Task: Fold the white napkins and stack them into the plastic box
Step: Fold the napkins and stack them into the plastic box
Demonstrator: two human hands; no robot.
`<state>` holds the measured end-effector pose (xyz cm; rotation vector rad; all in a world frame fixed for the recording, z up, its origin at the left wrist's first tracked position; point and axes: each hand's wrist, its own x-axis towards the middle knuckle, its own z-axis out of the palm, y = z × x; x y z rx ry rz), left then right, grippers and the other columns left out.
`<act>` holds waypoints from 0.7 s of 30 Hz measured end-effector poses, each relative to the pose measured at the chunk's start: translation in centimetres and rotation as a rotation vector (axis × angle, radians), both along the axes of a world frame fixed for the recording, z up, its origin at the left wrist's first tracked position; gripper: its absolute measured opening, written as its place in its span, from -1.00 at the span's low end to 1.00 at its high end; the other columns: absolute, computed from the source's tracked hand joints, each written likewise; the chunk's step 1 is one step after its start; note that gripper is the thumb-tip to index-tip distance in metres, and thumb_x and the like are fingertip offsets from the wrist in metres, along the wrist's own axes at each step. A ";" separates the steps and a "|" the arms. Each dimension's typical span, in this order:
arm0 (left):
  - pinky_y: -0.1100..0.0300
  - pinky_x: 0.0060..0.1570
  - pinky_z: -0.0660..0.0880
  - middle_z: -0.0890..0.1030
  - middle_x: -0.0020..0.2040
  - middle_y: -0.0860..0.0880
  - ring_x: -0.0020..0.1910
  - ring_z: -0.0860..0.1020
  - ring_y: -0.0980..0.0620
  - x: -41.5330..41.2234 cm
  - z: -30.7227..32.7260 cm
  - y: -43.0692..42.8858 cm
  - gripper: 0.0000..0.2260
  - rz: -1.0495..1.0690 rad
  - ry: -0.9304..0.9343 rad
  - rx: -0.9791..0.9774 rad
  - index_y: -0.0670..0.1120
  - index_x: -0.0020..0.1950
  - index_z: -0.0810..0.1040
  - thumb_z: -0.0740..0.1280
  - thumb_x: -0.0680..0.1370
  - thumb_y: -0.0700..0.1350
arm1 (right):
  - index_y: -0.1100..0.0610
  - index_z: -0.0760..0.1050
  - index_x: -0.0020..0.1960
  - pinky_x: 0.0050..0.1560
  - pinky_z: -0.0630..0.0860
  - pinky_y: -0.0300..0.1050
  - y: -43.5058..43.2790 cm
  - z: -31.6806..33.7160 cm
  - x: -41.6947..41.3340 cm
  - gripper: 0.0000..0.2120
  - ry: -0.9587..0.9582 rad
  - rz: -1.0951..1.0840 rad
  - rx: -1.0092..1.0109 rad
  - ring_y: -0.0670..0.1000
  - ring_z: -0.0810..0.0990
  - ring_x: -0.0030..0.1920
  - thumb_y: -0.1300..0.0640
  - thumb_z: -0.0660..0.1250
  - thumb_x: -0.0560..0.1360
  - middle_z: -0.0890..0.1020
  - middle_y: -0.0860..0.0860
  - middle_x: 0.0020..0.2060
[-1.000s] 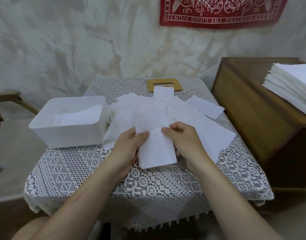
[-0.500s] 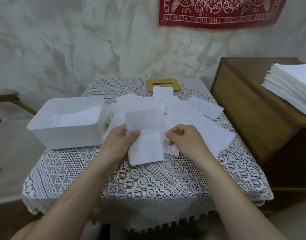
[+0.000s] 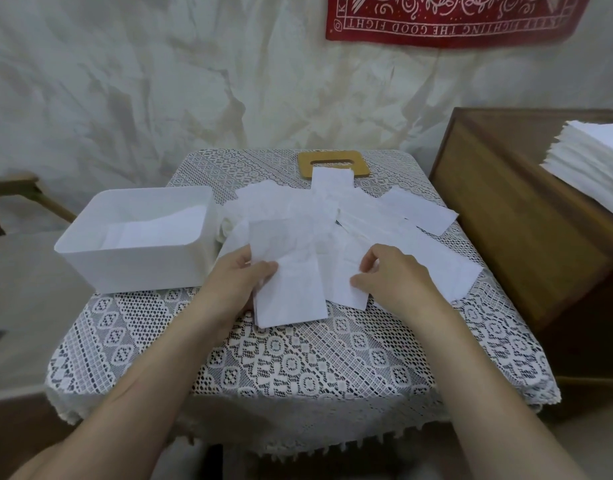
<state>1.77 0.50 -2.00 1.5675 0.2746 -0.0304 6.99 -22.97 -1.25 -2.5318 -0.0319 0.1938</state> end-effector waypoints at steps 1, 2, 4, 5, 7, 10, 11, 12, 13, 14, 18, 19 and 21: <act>0.11 -0.13 0.64 0.77 0.03 -0.02 -0.05 0.74 0.00 -0.1 0.0 -0.1 -0.82 -0.007 0.002 0.000 -0.09 0.22 0.62 0.32 0.65 -0.24 | -0.01 0.49 -0.01 0.06 0.56 -0.01 -0.2 -0.1 -0.1 -0.82 0.003 -0.009 -0.008 0.09 0.61 -0.01 -0.05 0.42 0.49 0.61 -0.04 -0.07; 0.12 -0.15 0.64 0.77 0.01 -0.01 -0.07 0.74 0.01 -0.2 0.0 -0.2 -0.83 -0.012 0.004 0.001 -0.10 0.21 0.62 0.32 0.65 -0.24 | -0.01 0.49 -0.05 0.05 0.57 0.00 -0.4 -0.1 -0.3 -0.81 0.006 -0.020 -0.014 0.09 0.62 -0.03 -0.08 0.43 0.48 0.63 -0.04 -0.10; 0.12 -0.16 0.64 0.77 -0.01 -0.01 -0.10 0.74 0.02 -0.3 0.1 -0.5 -0.83 -0.021 0.005 0.000 -0.10 0.20 0.62 0.31 0.65 -0.24 | -0.01 0.48 -0.08 0.01 0.57 -0.01 -0.6 -0.1 -0.7 -0.77 0.014 -0.040 -0.036 0.10 0.63 -0.05 -0.13 0.43 0.47 0.65 -0.02 -0.14; 0.11 -0.16 0.65 0.77 -0.01 -0.02 -0.10 0.74 0.02 -0.5 0.3 -0.6 -0.83 -0.025 0.006 -0.002 -0.10 0.20 0.63 0.31 0.65 -0.25 | 0.00 0.49 -0.08 -0.04 0.55 -0.03 -0.6 -0.2 -0.9 -0.75 0.012 -0.050 -0.056 0.10 0.63 -0.05 -0.16 0.42 0.48 0.65 -0.02 -0.14; 0.05 -0.09 0.65 0.76 0.02 -0.07 -0.08 0.73 -0.02 -0.7 0.3 -0.8 -0.83 -0.021 0.013 -0.004 -0.10 0.19 0.63 0.30 0.65 -0.25 | 0.03 0.50 -0.05 -0.13 0.46 -0.06 -0.4 -0.1 -1.4 -0.72 -0.010 -0.067 -0.110 0.11 0.59 -0.04 -0.18 0.39 0.51 0.62 -0.02 -0.13; -0.13 0.12 0.62 0.76 0.05 -0.10 0.03 0.72 -0.12 -1.0 0.1 -1.1 -0.83 -0.016 0.032 0.002 -0.08 0.18 0.64 0.32 0.65 -0.24 | 0.04 0.50 -0.08 -0.16 0.43 -0.08 0.0 -0.4 -1.6 -0.78 -0.021 -0.069 -0.068 0.12 0.60 -0.05 -0.10 0.38 0.54 0.62 0.00 -0.13; -0.14 0.14 0.63 0.76 0.06 -0.10 0.04 0.72 -0.13 -1.1 0.1 -1.1 -0.83 -0.016 0.035 -0.003 -0.09 0.19 0.64 0.32 0.65 -0.24 | 0.03 0.48 -0.12 -0.16 0.44 -0.08 0.2 -0.6 -1.6 -0.81 -0.020 -0.066 -0.034 0.12 0.61 -0.06 -0.07 0.38 0.54 0.64 0.00 -0.15; -0.13 0.13 0.63 0.76 0.06 -0.10 0.04 0.72 -0.12 -1.2 0.1 -1.1 -0.83 -0.015 0.034 -0.005 -0.09 0.19 0.64 0.32 0.65 -0.24 | 0.02 0.47 -0.15 -0.17 0.45 -0.09 0.3 -0.7 -1.5 -0.82 -0.021 -0.060 -0.010 0.12 0.62 -0.08 -0.03 0.37 0.54 0.64 0.00 -0.17; -0.12 0.12 0.63 0.76 0.07 -0.10 0.02 0.73 -0.10 -1.2 0.1 -1.1 -0.83 -0.014 0.033 -0.003 -0.09 0.19 0.64 0.32 0.65 -0.24 | 0.01 0.46 -0.17 -0.19 0.44 -0.09 0.3 -0.8 -1.5 -0.83 -0.029 -0.052 0.007 0.11 0.62 -0.10 -0.01 0.36 0.55 0.64 -0.01 -0.18; -0.12 0.13 0.63 0.75 0.07 -0.10 0.02 0.73 -0.10 -1.3 0.2 -1.1 -0.84 -0.013 0.032 0.001 -0.09 0.19 0.64 0.32 0.65 -0.24 | 0.02 0.47 -0.16 -0.22 0.43 -0.10 0.4 -0.8 -1.5 -0.85 -0.043 -0.041 0.031 0.09 0.61 -0.12 0.01 0.36 0.55 0.64 -0.02 -0.20; -0.30 0.21 0.51 0.72 0.12 -0.19 0.12 0.66 -0.27 -1.2 0.4 -0.7 -0.84 0.001 0.032 0.015 -0.09 0.19 0.65 0.32 0.66 -0.19 | 0.02 0.52 -0.14 -0.22 0.49 -0.11 0.3 -0.1 -2.0 -0.92 -0.117 0.048 0.322 -0.03 0.62 -0.29 0.07 0.36 0.52 0.64 -0.09 -0.34; -0.31 0.19 0.50 0.72 0.13 -0.21 0.09 0.64 -0.26 -1.2 0.4 -0.6 -0.84 0.012 0.030 0.007 -0.09 0.19 0.66 0.31 0.67 -0.18 | 0.01 0.50 -0.16 -0.24 0.48 -0.10 0.1 0.2 -2.1 -0.91 -0.131 0.085 0.415 -0.05 0.59 -0.35 0.11 0.37 0.51 0.62 -0.10 -0.37; -0.30 0.14 0.50 0.71 0.13 -0.21 0.05 0.63 -0.21 -1.1 0.5 -0.5 -0.84 0.027 0.027 -0.015 -0.10 0.19 0.65 0.30 0.68 -0.16 | 0.02 0.47 -0.16 -0.26 0.47 -0.07 -0.3 0.8 -1.9 -0.85 -0.142 0.128 0.576 -0.03 0.52 -0.41 0.21 0.37 0.53 0.59 -0.08 -0.38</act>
